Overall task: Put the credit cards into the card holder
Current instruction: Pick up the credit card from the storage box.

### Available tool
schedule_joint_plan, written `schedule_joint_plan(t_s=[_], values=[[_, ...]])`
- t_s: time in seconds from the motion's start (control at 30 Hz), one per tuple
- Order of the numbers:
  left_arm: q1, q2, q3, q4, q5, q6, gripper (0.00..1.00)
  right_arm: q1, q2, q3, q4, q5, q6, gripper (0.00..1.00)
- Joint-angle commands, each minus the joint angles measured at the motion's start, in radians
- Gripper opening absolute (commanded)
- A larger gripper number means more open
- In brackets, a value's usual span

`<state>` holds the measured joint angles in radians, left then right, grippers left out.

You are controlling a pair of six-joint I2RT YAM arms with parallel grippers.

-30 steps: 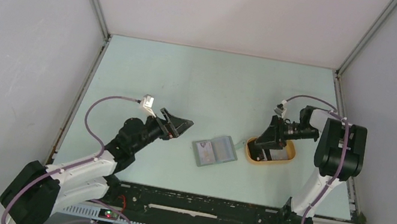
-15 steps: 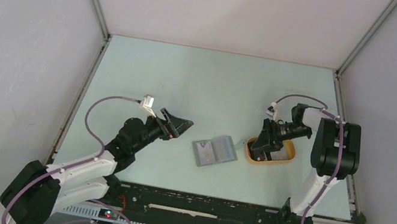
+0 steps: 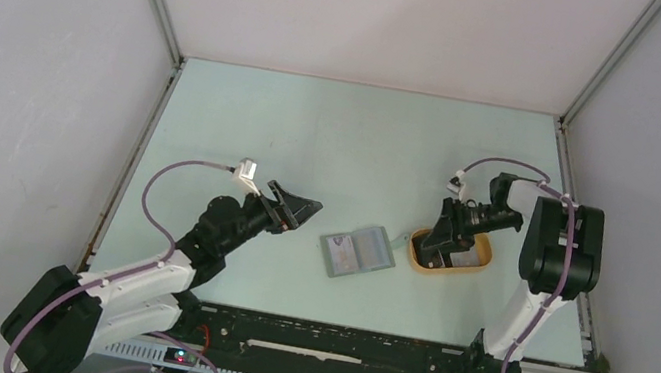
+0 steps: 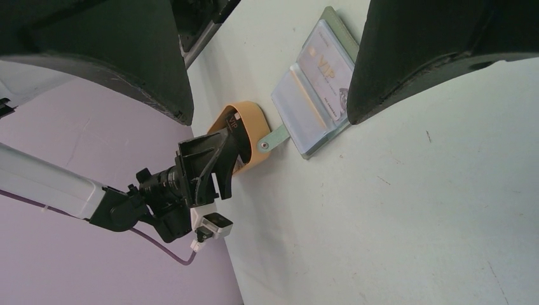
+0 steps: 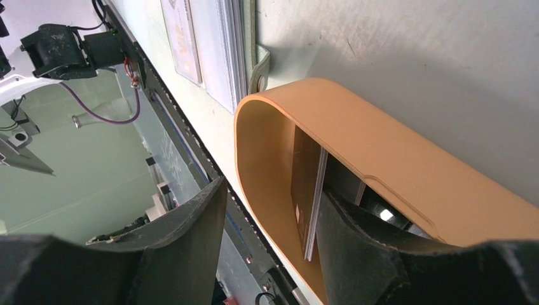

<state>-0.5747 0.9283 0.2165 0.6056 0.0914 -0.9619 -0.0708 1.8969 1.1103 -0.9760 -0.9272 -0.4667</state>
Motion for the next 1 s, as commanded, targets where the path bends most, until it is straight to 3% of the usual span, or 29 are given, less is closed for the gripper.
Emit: schedule_joint_plan(t_s=[0.0, 0.6, 0.97], values=[[-0.004, 0.009, 0.019, 0.036, 0.018, -0.005, 0.94, -0.024, -0.042, 0.035, -0.018, -0.036, -0.023, 0.6], [-0.005, 0.03, 0.031, 0.037, 0.024, -0.006, 0.95, -0.019, 0.002, 0.042, -0.032, -0.013, -0.027, 0.58], [-0.005, 0.043, 0.037, 0.039, 0.026, -0.006, 0.95, -0.08, -0.011, 0.048, -0.064, -0.067, -0.061, 0.52]])
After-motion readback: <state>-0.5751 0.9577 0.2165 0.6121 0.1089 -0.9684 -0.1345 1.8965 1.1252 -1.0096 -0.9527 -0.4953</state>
